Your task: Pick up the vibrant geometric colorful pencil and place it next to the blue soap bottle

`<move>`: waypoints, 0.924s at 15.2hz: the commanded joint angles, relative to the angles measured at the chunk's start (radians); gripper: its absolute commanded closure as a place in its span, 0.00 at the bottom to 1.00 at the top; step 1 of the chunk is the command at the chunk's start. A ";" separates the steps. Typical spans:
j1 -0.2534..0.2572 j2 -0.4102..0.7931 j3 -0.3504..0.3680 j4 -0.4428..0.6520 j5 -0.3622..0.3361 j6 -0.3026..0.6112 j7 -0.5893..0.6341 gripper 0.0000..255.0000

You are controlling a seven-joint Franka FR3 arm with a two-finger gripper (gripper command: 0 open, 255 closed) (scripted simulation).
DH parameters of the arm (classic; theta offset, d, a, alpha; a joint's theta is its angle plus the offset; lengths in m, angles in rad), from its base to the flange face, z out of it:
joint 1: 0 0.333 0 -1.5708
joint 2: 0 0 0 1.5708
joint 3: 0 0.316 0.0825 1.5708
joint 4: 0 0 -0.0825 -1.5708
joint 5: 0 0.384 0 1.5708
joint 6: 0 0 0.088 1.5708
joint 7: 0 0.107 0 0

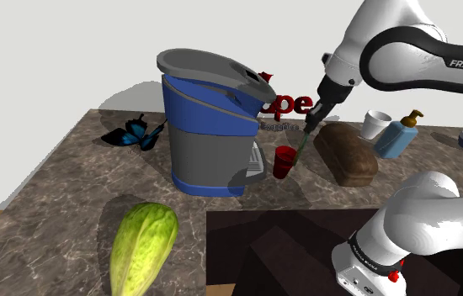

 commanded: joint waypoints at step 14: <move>-0.002 0.042 -0.001 0.226 -0.001 -0.184 -0.005 1.00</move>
